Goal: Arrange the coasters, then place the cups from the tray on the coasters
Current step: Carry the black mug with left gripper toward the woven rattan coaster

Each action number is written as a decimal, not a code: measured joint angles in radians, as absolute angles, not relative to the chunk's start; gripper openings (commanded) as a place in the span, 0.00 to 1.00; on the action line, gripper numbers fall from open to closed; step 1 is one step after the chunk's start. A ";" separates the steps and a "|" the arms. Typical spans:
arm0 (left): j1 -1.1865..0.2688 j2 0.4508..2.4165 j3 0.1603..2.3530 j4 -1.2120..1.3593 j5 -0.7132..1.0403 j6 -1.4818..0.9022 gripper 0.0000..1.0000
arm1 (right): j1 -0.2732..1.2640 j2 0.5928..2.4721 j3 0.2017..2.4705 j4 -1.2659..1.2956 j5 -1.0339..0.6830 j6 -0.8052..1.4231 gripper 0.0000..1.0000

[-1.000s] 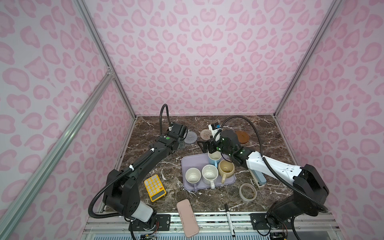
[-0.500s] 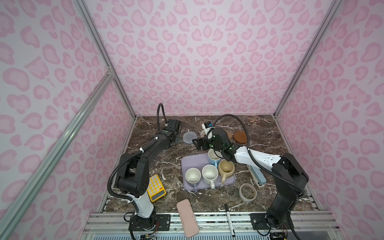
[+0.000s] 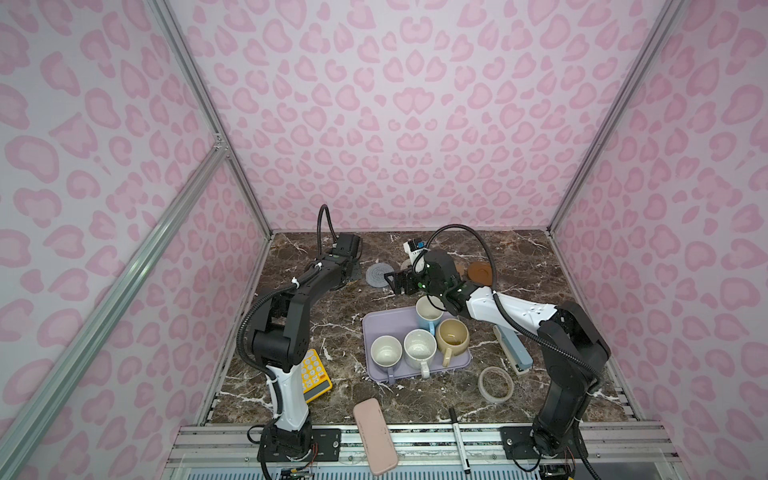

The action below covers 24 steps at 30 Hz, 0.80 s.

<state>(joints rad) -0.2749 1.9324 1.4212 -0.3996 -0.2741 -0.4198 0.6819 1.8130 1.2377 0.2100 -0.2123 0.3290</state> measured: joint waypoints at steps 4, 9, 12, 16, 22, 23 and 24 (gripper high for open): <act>-0.276 1.943 1.421 -0.395 -0.267 -0.419 0.02 | 0.682 1.813 1.235 0.211 -0.216 0.329 0.95; -0.275 1.952 1.420 -0.390 -0.273 -0.418 0.02 | 0.682 1.808 1.222 0.208 -0.221 0.333 0.95; -0.276 1.952 1.417 -0.388 -0.280 -0.418 0.02 | 0.682 1.789 1.212 0.203 -0.225 0.340 0.95; -0.276 1.943 1.399 -0.379 -0.279 -0.420 0.02 | 0.683 1.763 1.191 0.210 -0.228 0.347 0.95; -0.278 1.911 1.366 -0.388 -0.271 -0.438 0.02 | 0.685 1.752 1.175 0.212 -0.227 0.348 0.95; -0.278 1.909 1.366 -0.395 -0.272 -0.438 0.02 | 0.685 1.751 1.172 0.211 -0.227 0.348 0.95; -0.278 1.909 1.366 -0.398 -0.273 -0.438 0.02 | 0.685 1.751 1.171 0.211 -0.227 0.348 0.95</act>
<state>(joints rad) -0.2779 1.9087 1.3663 -0.3977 -0.2726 -0.4381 0.6853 1.7508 1.1706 0.2111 -0.2268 0.3481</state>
